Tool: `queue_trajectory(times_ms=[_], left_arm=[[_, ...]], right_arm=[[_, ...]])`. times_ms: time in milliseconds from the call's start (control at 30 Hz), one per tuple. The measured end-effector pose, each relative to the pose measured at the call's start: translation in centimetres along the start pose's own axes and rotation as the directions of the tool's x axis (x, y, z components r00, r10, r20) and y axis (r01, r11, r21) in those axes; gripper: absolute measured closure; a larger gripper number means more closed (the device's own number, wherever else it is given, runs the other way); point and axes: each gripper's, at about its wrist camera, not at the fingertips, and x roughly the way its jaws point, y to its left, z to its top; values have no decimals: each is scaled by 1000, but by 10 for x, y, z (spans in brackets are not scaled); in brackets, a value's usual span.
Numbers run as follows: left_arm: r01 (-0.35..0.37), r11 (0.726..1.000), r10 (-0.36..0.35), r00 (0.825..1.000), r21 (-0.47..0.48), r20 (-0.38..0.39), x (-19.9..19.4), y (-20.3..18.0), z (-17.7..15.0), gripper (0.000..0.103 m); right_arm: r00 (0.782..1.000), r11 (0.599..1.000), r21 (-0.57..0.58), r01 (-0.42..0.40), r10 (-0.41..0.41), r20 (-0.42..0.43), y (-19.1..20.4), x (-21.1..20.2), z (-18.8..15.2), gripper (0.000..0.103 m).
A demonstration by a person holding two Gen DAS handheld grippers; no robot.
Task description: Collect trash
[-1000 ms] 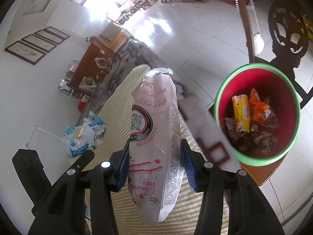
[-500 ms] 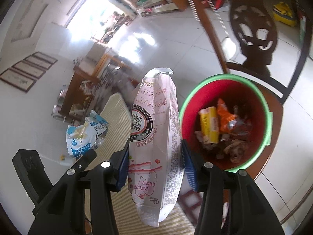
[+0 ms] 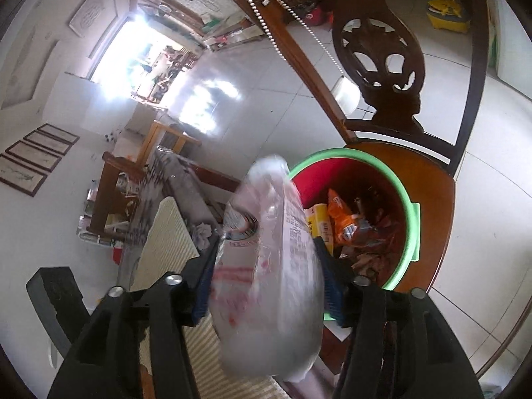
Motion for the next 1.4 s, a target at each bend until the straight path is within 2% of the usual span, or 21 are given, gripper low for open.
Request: queue_trajectory(times_ms=[100,267,433,467,500,533,567,633,733,767,833,967,1100,1133,1233,1300,1400], left_arm=[[-6,1000,5,1000,7,20,-7,1,0,46],[-25,1000,26,998,-13,65,-28,11,-2,34],[-71,997,73,985,-19,158,-66,32,-6,22],[-84,996,86,980,-18,181,-75,36,-6,18],[-100,995,102,972,-20,213,-86,43,-8,16],[-115,993,118,964,-25,239,-94,47,-9,9],[-144,989,150,948,-41,281,-106,56,-12,5],[-169,982,186,921,-79,343,-130,73,-19,5],[-176,976,212,900,-127,381,-159,100,-31,5],[-190,971,232,891,-142,390,-169,110,-35,5],[-205,965,254,880,-161,401,-186,128,-44,5],[-216,953,289,854,-211,432,-221,164,-63,5],[-259,930,357,811,-263,464,-250,191,-80,5],[-279,921,381,792,-272,477,-258,197,-84,5],[-292,916,396,765,-276,508,-273,203,-92,5],[-296,914,402,744,-277,534,-283,206,-97,5],[-330,904,428,705,-272,565,-296,204,-104,5]], right_arm=[[1000,1000,15,-3,3,10,-2,-1,-1,37],[1000,1000,-6,-8,8,-2,11,4,-7,37],[999,993,-119,16,-12,38,54,3,-23,35],[998,988,-151,29,-21,56,67,2,-28,31],[996,980,-192,46,-29,86,83,0,-36,26],[994,974,-219,54,-31,107,94,-1,-41,25],[990,962,-263,67,-31,138,111,-3,-50,25],[979,930,-357,91,-18,202,145,-7,-70,19],[953,873,-476,107,46,298,191,-12,-102,12],[945,855,-508,103,76,319,203,-12,-111,8],[929,833,-547,84,133,345,226,-11,-130,7],[908,832,-550,73,173,382,254,0,-157,7],[910,817,-567,107,149,387,279,15,-177,7],[907,810,-576,113,153,393,286,16,-182,7],[895,789,-603,118,178,409,301,15,-198,7],[896,781,-613,119,182,406,304,15,-204,7],[867,789,-601,130,204,455,306,12,-216,7]])
